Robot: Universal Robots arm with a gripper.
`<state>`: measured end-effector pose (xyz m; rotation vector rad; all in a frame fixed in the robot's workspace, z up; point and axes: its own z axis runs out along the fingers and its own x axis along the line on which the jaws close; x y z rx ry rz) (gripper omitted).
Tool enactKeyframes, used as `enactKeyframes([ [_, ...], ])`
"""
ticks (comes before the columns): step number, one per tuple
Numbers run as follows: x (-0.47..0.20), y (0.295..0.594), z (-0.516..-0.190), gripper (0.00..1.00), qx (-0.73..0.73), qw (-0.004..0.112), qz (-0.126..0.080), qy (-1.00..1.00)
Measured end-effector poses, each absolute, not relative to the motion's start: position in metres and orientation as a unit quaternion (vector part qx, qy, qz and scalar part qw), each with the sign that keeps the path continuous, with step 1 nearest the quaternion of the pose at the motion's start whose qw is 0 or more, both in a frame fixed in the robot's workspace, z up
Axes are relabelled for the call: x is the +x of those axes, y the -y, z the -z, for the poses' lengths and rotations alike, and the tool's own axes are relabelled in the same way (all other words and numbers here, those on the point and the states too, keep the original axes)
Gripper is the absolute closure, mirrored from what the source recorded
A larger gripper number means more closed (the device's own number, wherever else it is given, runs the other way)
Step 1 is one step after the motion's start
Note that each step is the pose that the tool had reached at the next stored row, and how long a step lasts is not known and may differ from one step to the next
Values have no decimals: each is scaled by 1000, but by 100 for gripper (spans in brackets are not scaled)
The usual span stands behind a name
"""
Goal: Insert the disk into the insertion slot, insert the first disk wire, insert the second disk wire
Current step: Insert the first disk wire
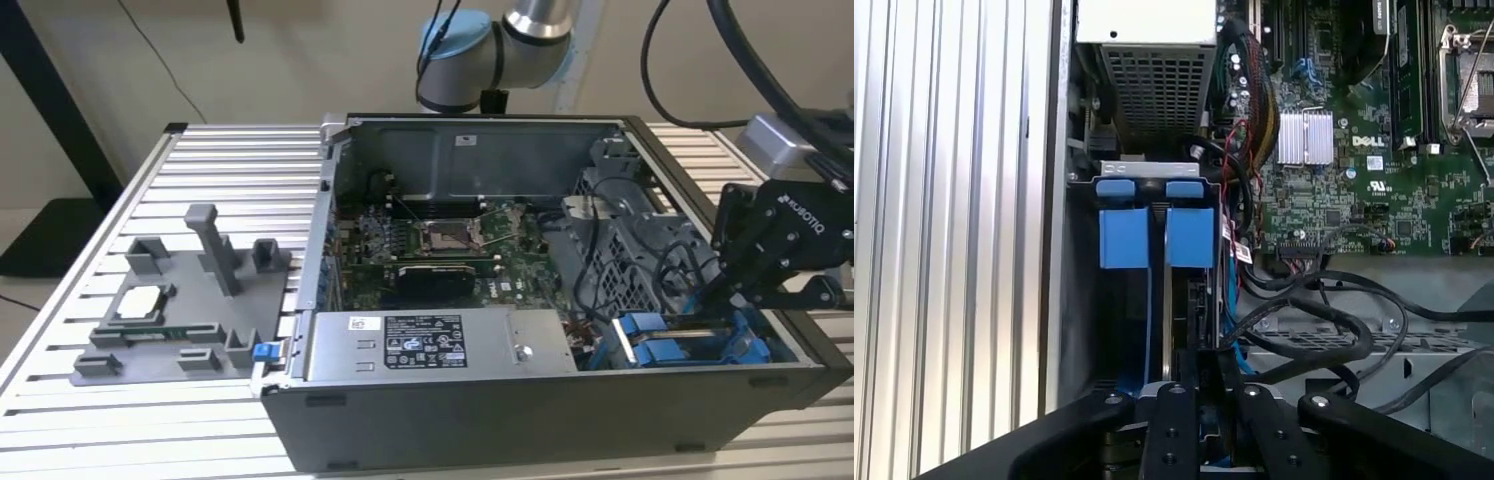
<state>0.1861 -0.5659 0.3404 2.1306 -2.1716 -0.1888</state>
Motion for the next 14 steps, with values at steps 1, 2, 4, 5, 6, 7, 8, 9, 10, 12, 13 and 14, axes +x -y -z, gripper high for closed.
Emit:
enactKeyframes([
  [1, 186, 566, -340, 100, 698, 47, 62, 712],
  [2, 186, 566, -340, 100, 698, 47, 62, 712],
  [4, 186, 566, -339, 100, 698, 47, 62, 712],
  [5, 186, 566, -339, 100, 698, 47, 62, 712],
  [6, 186, 566, -339, 100, 698, 47, 62, 712],
  [7, 186, 566, -338, 100, 698, 47, 62, 712],
  [8, 186, 566, -337, 100, 698, 47, 62, 712],
  [9, 186, 566, -336, 100, 698, 47, 62, 712],
  [10, 186, 566, -335, 100, 698, 47, 62, 712],
  [12, 186, 566, -334, 100, 698, 47, 62, 712],
  [13, 186, 566, -334, 100, 698, 47, 62, 712],
  [14, 186, 566, -333, 100, 698, 47, 62, 712],
])
